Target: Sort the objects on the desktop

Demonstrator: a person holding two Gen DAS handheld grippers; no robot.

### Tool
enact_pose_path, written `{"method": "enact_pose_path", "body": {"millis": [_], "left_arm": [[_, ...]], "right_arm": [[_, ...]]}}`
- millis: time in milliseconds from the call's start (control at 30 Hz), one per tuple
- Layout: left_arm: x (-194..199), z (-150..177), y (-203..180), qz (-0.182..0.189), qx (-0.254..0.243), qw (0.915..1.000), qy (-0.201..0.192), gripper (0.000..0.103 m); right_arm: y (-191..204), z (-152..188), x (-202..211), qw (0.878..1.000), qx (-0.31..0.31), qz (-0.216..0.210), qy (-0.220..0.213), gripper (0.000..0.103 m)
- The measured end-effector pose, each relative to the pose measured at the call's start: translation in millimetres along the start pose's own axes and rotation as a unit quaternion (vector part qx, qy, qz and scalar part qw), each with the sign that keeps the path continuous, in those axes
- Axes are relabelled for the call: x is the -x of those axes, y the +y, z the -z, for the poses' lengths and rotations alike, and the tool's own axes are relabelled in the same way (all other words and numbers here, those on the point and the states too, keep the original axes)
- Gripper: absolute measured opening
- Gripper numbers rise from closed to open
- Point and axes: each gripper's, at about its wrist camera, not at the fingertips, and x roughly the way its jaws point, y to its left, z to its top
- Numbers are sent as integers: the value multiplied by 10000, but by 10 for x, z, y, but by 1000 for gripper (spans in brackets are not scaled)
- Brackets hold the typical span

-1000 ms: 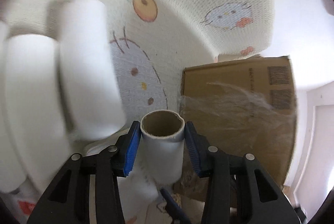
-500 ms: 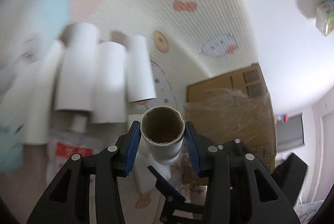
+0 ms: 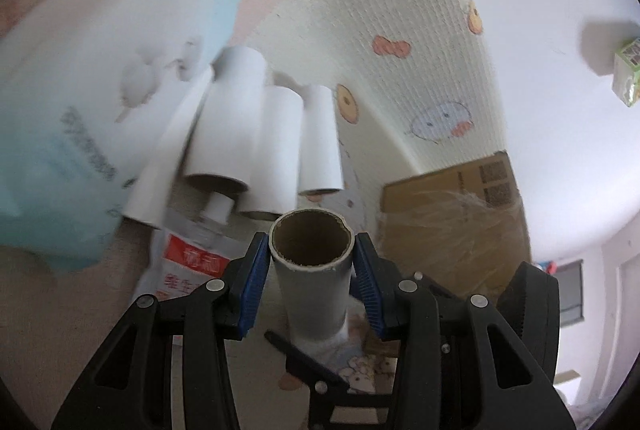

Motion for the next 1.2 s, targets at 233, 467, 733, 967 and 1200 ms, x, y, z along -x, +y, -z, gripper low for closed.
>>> {"method": "enact_pose_path", "body": {"millis": [233, 467, 733, 967, 1200], "left_arm": [[54, 27, 24, -494, -28, 9983, -309, 47], [169, 142, 77, -445, 151, 9977, -480, 47], [190, 314, -227, -1381, -768, 9862, -496, 49], [108, 390, -91, -1113, -459, 9923, -287, 49], [-52, 433, 39, -1071, -220, 9938, -210, 48]], "right_arm": [[28, 37, -133, 9981, -265, -507, 234, 57], [-13, 13, -118, 9918, -740, -993, 319, 57], [-9, 33, -129, 9792, -1173, -1580, 492, 57], [-61, 81, -71, 9664, -1612, -1961, 404, 57], [55, 65, -13, 9668, -1562, -1984, 391, 57]]}}
